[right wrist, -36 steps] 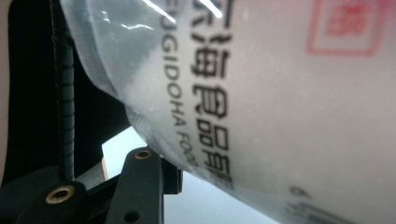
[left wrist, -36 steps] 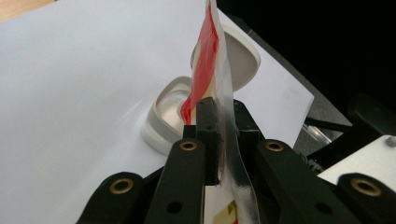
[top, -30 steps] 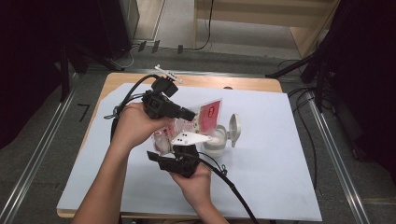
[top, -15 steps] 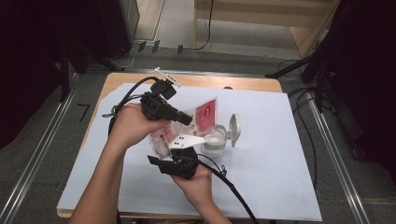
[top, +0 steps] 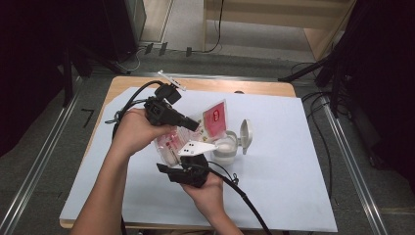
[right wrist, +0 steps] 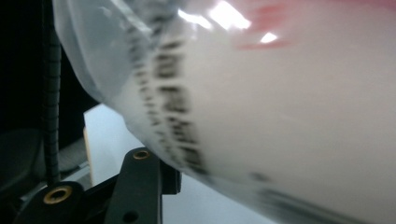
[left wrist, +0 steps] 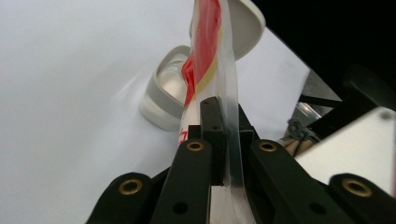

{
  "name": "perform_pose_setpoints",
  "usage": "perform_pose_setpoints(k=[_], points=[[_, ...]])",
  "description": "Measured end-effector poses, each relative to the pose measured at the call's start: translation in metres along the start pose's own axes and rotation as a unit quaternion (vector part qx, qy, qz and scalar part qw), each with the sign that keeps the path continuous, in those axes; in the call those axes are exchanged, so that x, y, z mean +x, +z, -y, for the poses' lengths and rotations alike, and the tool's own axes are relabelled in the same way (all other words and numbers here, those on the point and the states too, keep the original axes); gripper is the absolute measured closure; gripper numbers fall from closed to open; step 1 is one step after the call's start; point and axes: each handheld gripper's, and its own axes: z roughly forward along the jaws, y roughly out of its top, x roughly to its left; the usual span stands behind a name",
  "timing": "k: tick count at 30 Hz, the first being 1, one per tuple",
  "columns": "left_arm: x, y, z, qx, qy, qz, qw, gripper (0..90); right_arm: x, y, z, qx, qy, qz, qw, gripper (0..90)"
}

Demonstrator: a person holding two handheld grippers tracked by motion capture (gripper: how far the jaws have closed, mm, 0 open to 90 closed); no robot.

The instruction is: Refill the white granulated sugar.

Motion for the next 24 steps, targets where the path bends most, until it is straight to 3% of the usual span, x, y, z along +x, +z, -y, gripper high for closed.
perform_pose_setpoints(k=[7, 19, 24], points=[[0.005, -0.008, 0.005, -0.013, -0.011, 0.017, 0.9997, 90.0, -0.004, -0.005, 0.001, -0.012, 0.007, 0.004, 0.9999, 59.7], [0.018, -0.012, 0.011, -0.019, -0.015, 0.019, 0.9995, 90.0, -0.012, -0.005, 0.003, -0.007, 0.022, 0.011, 0.9997, 59.6], [0.025, -0.012, 0.014, -0.024, -0.028, 0.038, 0.9986, 90.0, -0.019, -0.006, 0.006, -0.005, 0.038, 0.013, 0.9992, 59.2]])
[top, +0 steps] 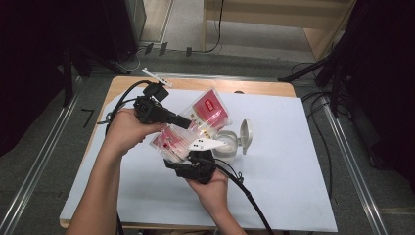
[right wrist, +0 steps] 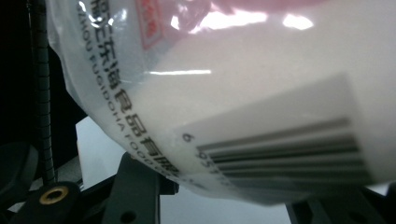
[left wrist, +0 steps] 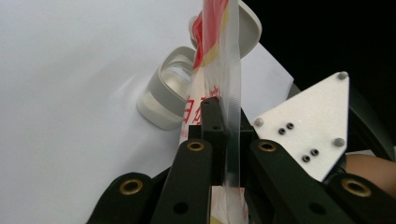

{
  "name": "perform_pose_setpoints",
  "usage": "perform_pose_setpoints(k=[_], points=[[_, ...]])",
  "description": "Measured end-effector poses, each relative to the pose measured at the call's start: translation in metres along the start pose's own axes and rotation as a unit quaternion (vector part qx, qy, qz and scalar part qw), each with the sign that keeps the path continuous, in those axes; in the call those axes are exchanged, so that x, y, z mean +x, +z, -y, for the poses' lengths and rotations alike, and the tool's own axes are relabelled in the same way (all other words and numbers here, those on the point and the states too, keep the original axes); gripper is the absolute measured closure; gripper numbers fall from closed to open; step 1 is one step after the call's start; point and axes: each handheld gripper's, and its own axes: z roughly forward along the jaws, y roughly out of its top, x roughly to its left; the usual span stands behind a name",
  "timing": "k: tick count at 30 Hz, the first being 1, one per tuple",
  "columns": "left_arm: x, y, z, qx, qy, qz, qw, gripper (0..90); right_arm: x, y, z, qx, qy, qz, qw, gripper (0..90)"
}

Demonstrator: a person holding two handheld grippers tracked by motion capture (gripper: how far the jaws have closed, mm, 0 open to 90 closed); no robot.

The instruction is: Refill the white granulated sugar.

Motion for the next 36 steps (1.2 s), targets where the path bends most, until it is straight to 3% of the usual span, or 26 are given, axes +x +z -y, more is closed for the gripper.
perform_pose_setpoints(k=[14, 21, 32, 36], points=[[0.004, -0.007, 0.006, -0.006, 0.003, 0.004, 1.0000, 90.0, -0.016, -0.005, 0.005, -0.005, 0.016, 0.031, 0.9994, 59.5], [0.004, -0.006, 0.007, -0.003, 0.000, 0.006, 1.0000, 90.0, -0.021, -0.005, 0.007, -0.007, 0.025, 0.035, 0.9991, 59.7], [0.006, -0.023, 0.014, -0.012, 0.014, 0.010, 0.9998, 90.0, -0.021, -0.012, 0.005, -0.030, 0.036, 0.053, 0.9975, 60.7], [0.008, -0.025, 0.016, -0.013, 0.015, 0.028, 0.9994, 90.0, -0.021, -0.015, 0.004, -0.039, 0.031, 0.061, 0.9969, 61.1]])
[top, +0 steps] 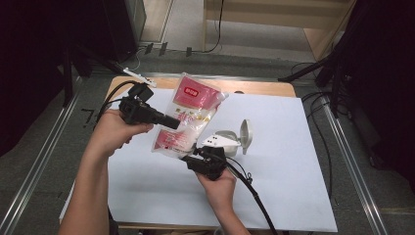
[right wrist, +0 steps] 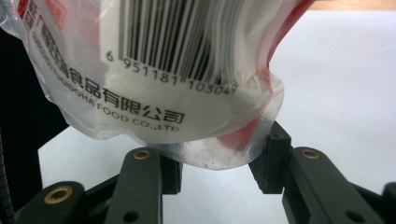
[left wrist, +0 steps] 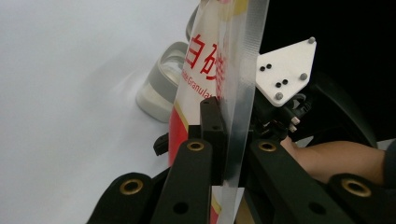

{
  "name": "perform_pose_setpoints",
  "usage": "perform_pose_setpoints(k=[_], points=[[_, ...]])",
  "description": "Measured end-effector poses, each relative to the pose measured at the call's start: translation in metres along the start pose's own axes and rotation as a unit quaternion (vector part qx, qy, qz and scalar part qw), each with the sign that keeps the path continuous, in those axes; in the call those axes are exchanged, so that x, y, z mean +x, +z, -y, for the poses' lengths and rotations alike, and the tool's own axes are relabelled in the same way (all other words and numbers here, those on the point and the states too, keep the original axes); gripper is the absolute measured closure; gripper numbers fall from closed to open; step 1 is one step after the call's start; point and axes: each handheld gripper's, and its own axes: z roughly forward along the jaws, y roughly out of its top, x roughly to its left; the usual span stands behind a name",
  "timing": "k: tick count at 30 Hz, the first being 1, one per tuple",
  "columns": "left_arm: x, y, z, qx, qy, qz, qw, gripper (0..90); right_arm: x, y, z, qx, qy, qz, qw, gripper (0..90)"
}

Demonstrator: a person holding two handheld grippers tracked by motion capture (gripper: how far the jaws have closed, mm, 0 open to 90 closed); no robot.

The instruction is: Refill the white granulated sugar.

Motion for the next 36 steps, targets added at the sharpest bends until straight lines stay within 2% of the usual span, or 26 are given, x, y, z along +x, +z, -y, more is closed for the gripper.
perform_pose_setpoints(k=[3, 6, 8, 9, 12, 14, 17, 20, 24, 29, 30, 32, 34, 36], points=[[0.000, 0.001, 0.001, 0.000, -0.007, -0.001, 1.0000, 90.0, -0.001, -0.001, 0.000, 0.003, 0.000, 0.013, 0.9999, 61.2], [0.002, -0.001, 0.001, -0.008, 0.008, 0.000, 0.9999, 90.0, -0.003, -0.002, -0.001, -0.002, 0.005, 0.015, 0.9999, 61.7], [0.003, -0.002, 0.001, -0.016, 0.015, 0.005, 0.9997, 90.0, -0.003, -0.005, -0.003, -0.001, 0.005, 0.011, 0.9999, 62.7], [0.004, -0.002, 0.001, -0.018, 0.014, 0.003, 0.9997, 90.0, -0.002, -0.005, -0.004, 0.003, 0.002, 0.003, 1.0000, 62.6], [0.005, -0.002, 0.000, -0.028, 0.006, -0.004, 0.9996, 90.0, -0.001, -0.006, -0.006, 0.014, -0.005, 0.001, 0.9999, 62.5], [0.005, -0.002, -0.001, -0.036, -0.004, -0.006, 0.9993, 90.0, -0.002, -0.008, -0.007, 0.016, 0.001, -0.008, 0.9998, 62.4], [0.005, -0.003, -0.002, -0.043, 0.000, -0.007, 0.9990, 90.0, -0.003, -0.010, -0.010, 0.022, 0.003, -0.021, 0.9995, 63.2], [0.003, -0.003, -0.002, -0.047, -0.004, -0.016, 0.9988, 90.0, -0.004, -0.011, -0.012, 0.037, -0.007, -0.028, 0.9989, 64.1], [0.003, -0.002, -0.003, -0.049, -0.002, -0.020, 0.9986, 90.0, -0.002, -0.010, -0.012, 0.044, -0.024, -0.029, 0.9983, 63.4], [0.006, -0.004, -0.003, -0.050, -0.005, -0.025, 0.9984, 90.0, -0.004, -0.009, -0.013, 0.067, -0.035, -0.052, 0.9958, 63.2], [0.006, -0.004, -0.002, -0.054, -0.010, -0.025, 0.9982, 90.0, -0.005, -0.009, -0.014, 0.072, -0.038, -0.053, 0.9952, 63.7], [0.006, -0.007, -0.002, -0.056, -0.008, -0.028, 0.9980, 90.0, -0.005, -0.010, -0.015, 0.084, -0.051, -0.051, 0.9939, 63.8], [0.006, -0.008, -0.001, -0.057, -0.006, -0.044, 0.9974, 90.0, -0.005, -0.011, -0.015, 0.086, -0.060, -0.058, 0.9928, 63.8], [0.008, -0.009, 0.000, -0.059, -0.009, -0.048, 0.9970, 90.0, -0.005, -0.012, -0.016, 0.090, -0.064, -0.062, 0.9920, 63.8]])
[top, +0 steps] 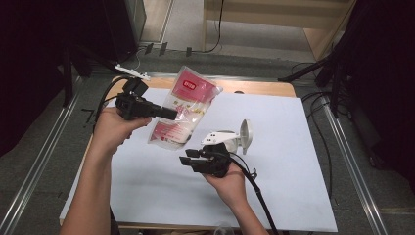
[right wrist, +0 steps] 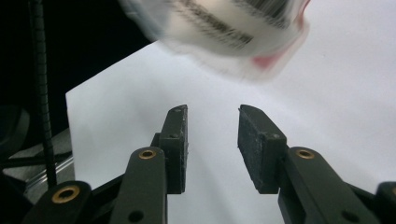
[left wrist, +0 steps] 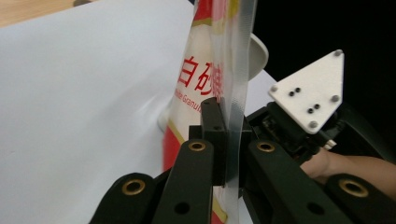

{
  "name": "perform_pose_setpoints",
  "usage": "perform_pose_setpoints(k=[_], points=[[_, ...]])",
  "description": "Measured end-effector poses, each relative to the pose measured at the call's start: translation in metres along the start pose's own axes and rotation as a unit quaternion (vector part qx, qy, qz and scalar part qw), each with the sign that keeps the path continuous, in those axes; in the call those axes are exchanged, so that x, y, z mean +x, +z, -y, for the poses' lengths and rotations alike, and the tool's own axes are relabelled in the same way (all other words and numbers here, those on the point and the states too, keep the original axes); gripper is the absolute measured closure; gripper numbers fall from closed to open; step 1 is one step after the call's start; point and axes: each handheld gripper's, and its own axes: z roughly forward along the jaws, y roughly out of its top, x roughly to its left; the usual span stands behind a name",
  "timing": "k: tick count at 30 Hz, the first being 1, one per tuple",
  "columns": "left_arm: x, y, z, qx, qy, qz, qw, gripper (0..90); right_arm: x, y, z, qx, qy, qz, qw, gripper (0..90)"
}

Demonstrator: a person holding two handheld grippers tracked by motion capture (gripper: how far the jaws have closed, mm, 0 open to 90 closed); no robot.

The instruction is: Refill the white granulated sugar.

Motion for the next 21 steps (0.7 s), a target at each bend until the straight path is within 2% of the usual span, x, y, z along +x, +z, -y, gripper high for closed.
perform_pose_setpoints(k=[4, 7, 11, 14, 18, 20, 21], points=[[0.005, -0.003, 0.002, -0.004, -0.003, 0.002, 1.0000, 90.0, -0.002, -0.004, -0.002, 0.001, -0.001, -0.004, 1.0000, 63.6], [0.006, -0.004, 0.002, -0.007, -0.004, -0.001, 1.0000, 90.0, -0.003, -0.008, -0.003, 0.002, -0.001, -0.015, 0.9999, 61.0], [0.009, -0.004, 0.003, -0.004, -0.008, -0.003, 1.0000, 90.0, -0.004, -0.013, -0.003, 0.004, -0.012, -0.018, 0.9998, 60.0], [0.013, -0.004, 0.004, -0.009, -0.018, -0.011, 0.9997, 90.0, -0.007, -0.016, -0.002, 0.010, -0.019, -0.019, 0.9996, 57.4], [0.018, -0.004, 0.005, -0.014, -0.015, -0.024, 0.9995, 90.0, -0.011, -0.022, 0.000, 0.014, -0.028, -0.020, 0.9993, 57.7], [0.020, -0.004, 0.007, -0.016, -0.024, -0.028, 0.9992, 90.0, -0.013, -0.024, 0.001, 0.015, -0.024, -0.025, 0.9993, 57.7], [0.022, -0.003, 0.007, -0.019, -0.022, -0.028, 0.9992, 90.0, -0.014, -0.025, 0.001, 0.018, -0.026, -0.023, 0.9992, 57.8]])
